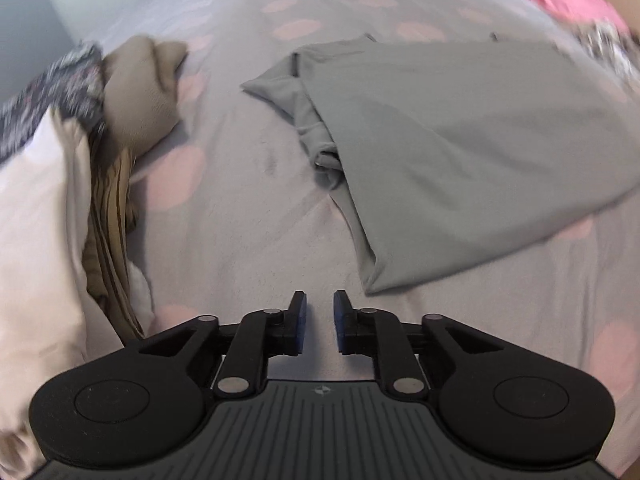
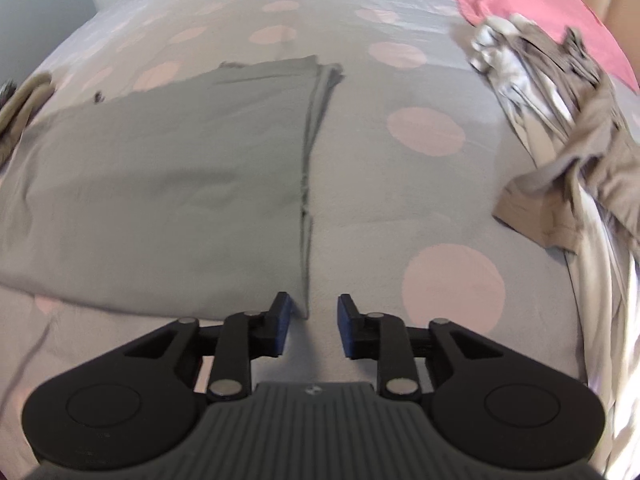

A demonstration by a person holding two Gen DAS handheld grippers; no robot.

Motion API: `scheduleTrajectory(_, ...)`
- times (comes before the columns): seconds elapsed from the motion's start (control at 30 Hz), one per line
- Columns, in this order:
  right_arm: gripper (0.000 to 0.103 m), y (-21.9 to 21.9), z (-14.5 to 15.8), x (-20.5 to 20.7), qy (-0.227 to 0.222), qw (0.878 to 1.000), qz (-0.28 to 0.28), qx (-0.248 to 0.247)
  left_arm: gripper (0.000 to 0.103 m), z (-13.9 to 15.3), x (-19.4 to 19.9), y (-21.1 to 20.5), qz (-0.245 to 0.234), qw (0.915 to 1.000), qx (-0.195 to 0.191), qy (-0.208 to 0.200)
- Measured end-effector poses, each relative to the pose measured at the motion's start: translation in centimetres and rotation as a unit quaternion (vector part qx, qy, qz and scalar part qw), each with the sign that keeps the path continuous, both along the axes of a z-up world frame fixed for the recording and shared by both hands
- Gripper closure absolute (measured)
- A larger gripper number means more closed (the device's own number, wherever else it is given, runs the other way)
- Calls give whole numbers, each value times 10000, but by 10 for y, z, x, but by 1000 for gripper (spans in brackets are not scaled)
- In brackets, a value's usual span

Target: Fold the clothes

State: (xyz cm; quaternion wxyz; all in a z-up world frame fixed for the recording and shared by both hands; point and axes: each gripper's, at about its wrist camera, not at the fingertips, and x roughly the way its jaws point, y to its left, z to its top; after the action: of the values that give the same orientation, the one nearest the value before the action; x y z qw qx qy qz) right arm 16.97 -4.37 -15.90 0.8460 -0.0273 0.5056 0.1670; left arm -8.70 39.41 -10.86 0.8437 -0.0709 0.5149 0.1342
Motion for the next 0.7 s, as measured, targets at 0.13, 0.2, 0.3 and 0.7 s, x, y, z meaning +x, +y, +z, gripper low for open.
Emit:
scheduleTrajectory(0.13,62,-21,-2,10,371,9939,-642,818,64,5,1,18,651,9923,-928,-500)
scheduleTrajectory(0.2,59,-30,-7,15,644,9854,-895,1299,55,1,3,24,907,9833,-1435,-654)
scheduleTrajectory(0.3,57,-34,-17,18,927,9757,-1096,1653,55,-11,8,23,986,9790,-1704,-521)
scheduleTrajectory(0.7,80,1,-27,10,716,9862,-590,1373,65,-25,23,-11,589,9924,-998,-419)
